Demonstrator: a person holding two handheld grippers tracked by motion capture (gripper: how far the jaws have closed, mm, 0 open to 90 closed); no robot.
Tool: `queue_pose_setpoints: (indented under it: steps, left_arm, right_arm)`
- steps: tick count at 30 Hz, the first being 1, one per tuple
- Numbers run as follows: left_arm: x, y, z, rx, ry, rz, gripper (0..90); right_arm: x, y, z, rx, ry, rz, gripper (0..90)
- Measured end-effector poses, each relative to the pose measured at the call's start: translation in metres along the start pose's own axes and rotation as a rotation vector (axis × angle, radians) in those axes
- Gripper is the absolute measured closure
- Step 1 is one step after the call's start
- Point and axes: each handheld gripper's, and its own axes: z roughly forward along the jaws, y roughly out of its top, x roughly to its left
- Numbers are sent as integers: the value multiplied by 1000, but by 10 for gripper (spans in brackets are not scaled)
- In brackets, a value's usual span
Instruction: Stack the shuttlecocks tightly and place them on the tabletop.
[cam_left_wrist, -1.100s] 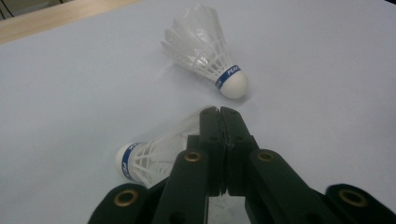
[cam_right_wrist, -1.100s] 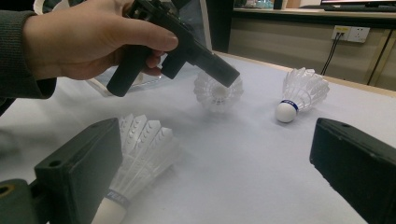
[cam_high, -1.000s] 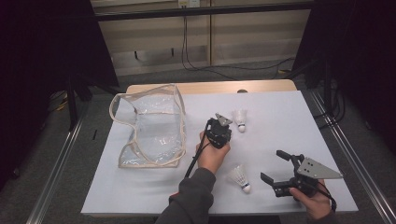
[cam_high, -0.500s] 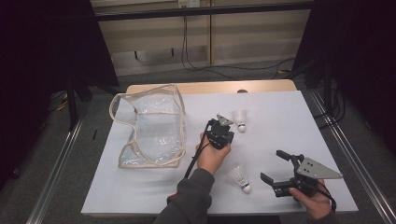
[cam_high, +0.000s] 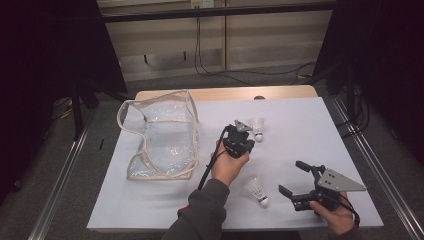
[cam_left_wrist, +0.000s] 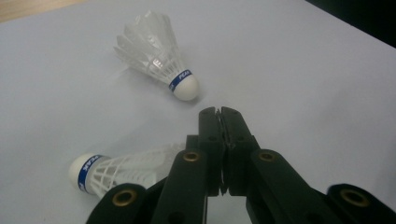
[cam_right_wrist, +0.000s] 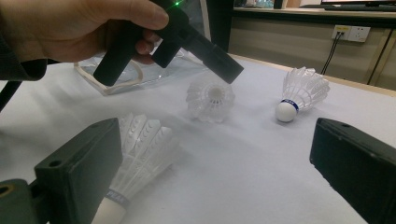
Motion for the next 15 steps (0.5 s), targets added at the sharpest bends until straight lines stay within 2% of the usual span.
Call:
queue_pose_setpoints:
  steps: [6, 9, 15]
  left_arm:
    - [4, 4, -2, -8, 12, 1, 837]
    - [6, 5, -4, -15, 21, 22, 805]
    - [11, 4, -7, -20, 38, 29, 707]
  right_arm:
    - [0, 0, 0, -6, -2, 1, 15]
    - [0, 0, -1, 0, -1, 3, 15]
    - [0, 0, -1, 1, -2, 1, 15]
